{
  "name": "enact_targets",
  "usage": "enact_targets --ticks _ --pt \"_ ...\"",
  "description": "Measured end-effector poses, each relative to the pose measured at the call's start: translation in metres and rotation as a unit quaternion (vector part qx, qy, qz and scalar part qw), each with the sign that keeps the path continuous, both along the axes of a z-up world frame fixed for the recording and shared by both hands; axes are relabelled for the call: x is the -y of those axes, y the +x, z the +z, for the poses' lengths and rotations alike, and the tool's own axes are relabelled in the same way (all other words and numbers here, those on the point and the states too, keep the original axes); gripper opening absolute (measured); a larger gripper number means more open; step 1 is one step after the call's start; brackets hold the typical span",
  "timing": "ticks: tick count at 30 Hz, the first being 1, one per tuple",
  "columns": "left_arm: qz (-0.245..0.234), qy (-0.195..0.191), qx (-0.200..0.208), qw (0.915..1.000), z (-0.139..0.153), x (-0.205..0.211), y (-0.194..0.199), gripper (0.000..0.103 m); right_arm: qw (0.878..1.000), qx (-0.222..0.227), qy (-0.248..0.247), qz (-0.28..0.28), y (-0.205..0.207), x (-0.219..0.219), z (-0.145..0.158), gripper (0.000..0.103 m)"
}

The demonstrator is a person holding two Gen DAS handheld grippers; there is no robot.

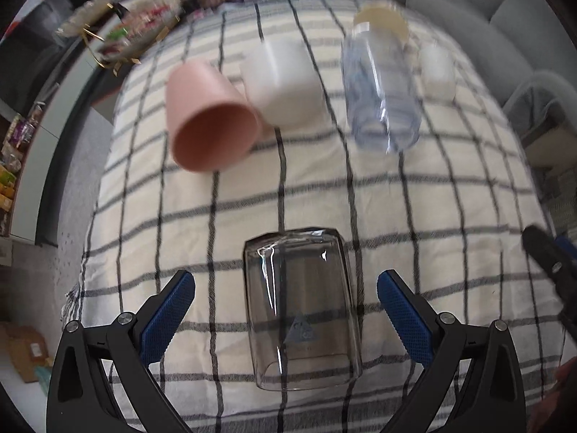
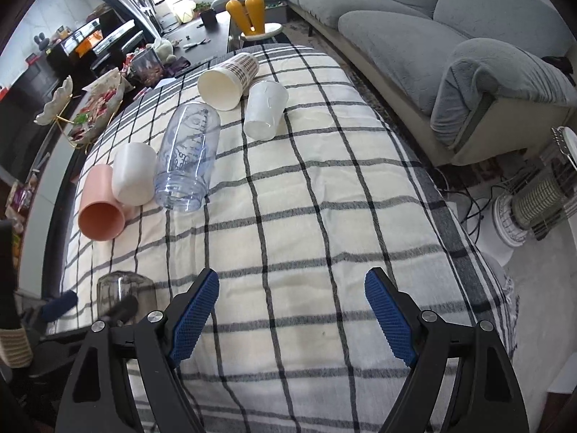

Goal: Flip cup upside down
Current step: 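Grasp the clear glass cup with the left gripper while the right gripper releases it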

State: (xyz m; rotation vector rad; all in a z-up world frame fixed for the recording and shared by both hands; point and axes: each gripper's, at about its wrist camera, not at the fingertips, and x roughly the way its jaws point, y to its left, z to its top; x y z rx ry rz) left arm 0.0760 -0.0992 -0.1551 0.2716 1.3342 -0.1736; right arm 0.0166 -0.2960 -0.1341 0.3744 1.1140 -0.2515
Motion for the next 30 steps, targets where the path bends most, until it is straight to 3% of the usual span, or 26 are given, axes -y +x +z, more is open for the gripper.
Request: enact_targets --ticks 6,12,19,23,30 --pt "0.002 0.035 -0.087 0.9956 -0.021 0.004 0.024 0.102 0.999 -0.021 0.031 0.006 0.023 0.003 -0.012 0.083" --pt "0.008 0.052 -0.166 0.9847 -0.043 0.004 0.042 0.102 0.998 -0.04 0.053 0.019 0.046 0.001 -0.024 0.083" --pt "0.001 0.069 -0.202 0.9769 -0.062 0.006 0.058 0.088 0.996 -0.045 0.081 0.016 0.062 0.008 -0.034 0.083" --pt "-0.011 0.059 -0.218 0.9741 -0.071 0.01 0.062 0.07 0.994 -0.05 0.091 0.015 0.064 0.01 -0.041 0.083" --pt "-0.02 0.059 -0.206 0.9765 -0.065 0.022 0.053 0.07 0.995 -0.051 0.087 0.012 0.059 0.011 -0.039 0.083"
